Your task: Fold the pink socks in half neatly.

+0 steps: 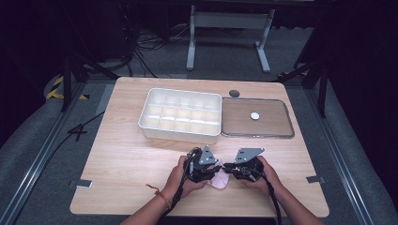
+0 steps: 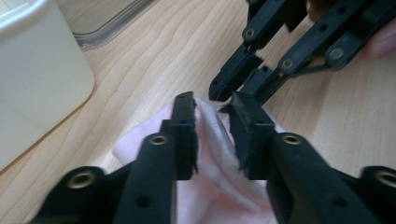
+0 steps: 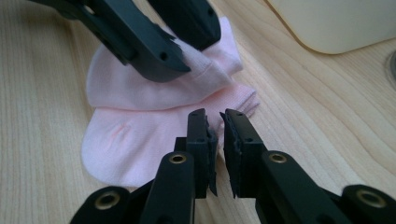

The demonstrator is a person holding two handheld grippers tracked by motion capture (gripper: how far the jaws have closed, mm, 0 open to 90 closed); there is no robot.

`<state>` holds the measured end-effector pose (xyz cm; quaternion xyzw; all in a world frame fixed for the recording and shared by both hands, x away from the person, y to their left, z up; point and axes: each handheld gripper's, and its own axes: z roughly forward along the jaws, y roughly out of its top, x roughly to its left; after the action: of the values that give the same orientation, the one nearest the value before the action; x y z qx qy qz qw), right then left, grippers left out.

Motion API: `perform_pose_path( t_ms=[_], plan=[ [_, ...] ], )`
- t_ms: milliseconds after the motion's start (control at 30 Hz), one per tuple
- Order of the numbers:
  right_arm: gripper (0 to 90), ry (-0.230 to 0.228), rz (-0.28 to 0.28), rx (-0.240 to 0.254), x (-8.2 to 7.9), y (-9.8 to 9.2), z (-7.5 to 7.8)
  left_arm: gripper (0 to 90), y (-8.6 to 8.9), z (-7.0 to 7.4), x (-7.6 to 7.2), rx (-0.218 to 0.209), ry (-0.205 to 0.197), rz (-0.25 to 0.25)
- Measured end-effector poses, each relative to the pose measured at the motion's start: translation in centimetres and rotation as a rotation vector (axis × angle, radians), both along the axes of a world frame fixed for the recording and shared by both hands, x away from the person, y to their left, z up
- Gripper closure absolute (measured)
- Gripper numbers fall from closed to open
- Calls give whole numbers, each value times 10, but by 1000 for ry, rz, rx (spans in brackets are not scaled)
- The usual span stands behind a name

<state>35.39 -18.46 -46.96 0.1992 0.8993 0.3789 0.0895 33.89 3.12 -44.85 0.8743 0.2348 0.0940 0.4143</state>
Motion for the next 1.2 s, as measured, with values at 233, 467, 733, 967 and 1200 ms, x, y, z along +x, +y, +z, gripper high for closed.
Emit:
perform_pose_path(
  t_ms=[233,467,733,967,1200],
  plan=[
    [803,5,-8,9,1,-2,2,680,19,15,-5,-46,-8,-11],
    [823,8,-24,18,3,-8,4,812,30,10,-8,-20,28,-51],
    [829,-4,-20,6,2,-7,5,798,9,-11,-14,60,26,-108],
    [829,-58,-32,63,-1,-10,22,786,0,-20,-19,113,12,-127],
    [808,-98,21,82,-12,6,29,776,1,-23,-17,108,25,-123]
  ],
)
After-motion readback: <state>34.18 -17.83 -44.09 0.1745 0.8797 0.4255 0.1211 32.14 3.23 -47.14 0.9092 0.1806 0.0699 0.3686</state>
